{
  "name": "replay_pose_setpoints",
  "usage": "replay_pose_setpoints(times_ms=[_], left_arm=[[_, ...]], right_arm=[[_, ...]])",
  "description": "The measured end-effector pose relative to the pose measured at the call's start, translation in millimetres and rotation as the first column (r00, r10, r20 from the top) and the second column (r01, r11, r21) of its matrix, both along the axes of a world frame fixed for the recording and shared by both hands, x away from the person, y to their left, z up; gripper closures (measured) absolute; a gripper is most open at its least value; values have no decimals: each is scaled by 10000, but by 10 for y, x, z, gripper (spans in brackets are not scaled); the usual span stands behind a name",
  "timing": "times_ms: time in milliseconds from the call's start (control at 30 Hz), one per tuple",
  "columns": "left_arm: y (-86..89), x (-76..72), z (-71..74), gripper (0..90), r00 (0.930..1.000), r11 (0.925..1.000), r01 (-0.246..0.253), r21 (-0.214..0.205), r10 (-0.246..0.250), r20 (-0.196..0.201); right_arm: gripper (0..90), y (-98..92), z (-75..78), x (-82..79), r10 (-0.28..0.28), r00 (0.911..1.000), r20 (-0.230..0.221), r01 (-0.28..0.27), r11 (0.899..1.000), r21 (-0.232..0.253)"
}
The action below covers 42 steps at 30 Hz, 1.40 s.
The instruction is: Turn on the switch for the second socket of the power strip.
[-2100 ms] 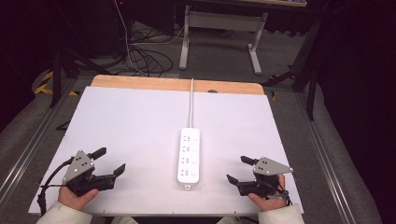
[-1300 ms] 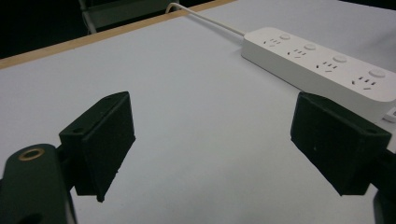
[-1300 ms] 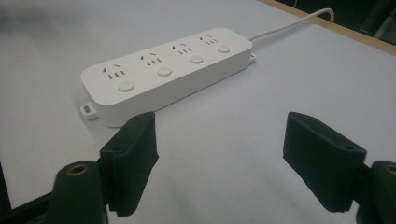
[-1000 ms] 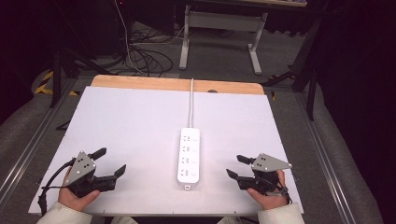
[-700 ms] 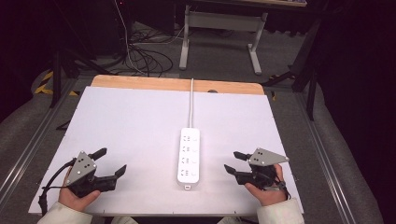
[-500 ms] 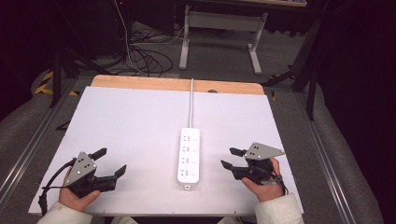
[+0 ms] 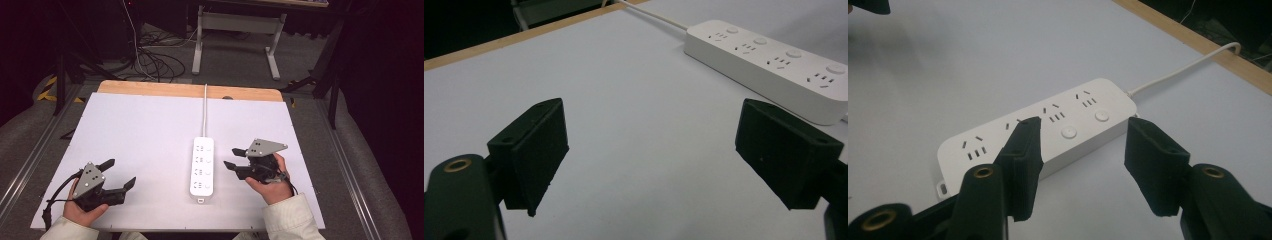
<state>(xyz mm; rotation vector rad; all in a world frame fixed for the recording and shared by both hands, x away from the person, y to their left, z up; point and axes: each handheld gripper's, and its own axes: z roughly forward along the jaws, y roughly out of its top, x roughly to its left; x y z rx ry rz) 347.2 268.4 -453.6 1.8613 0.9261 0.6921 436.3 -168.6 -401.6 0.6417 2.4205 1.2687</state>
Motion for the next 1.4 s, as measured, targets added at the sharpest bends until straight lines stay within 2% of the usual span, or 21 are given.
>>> replay_pose_setpoints(times_ms=[267, 400, 633, 867, 1100, 1233, 1400], left_arm=[[-2, 4, -4, 138, 10000, 10000, -10, 72, 10, -24], [-8, 10, -11, 137, 10000, 9999, -29, 155, 30, -89], [-16, 11, -14, 136, 9999, 9997, -43, 240, 46, -100], [-19, 8, -13, 136, 9999, 9997, 5, 224, -2, -113], [-14, 7, -11, 136, 9999, 9996, 77, 289, -74, -109], [-19, 2, -11, 136, 9999, 9998, 60, 214, -57, -120], [-19, 9, -14, 136, 9999, 9995, 71, 309, -68, -80]], right_arm=[[514, 167, 47, 123, 165, 9999, 22, -165, 9999, 8], [532, 276, 59, 190, 412, 9990, -199, -413, 9991, -69], [546, 384, 66, 245, 497, 9985, -239, -502, 9985, -195], [568, 532, 15, 346, 699, 9952, -685, -718, 9971, -245], [581, 576, -22, 406, 557, 9936, -982, -581, 9981, -220], [674, 576, -27, 420, 566, 9922, -1110, -600, 9978, -272], [861, 598, -77, 445, 557, 9919, -1139, -657, 9941, -859]])
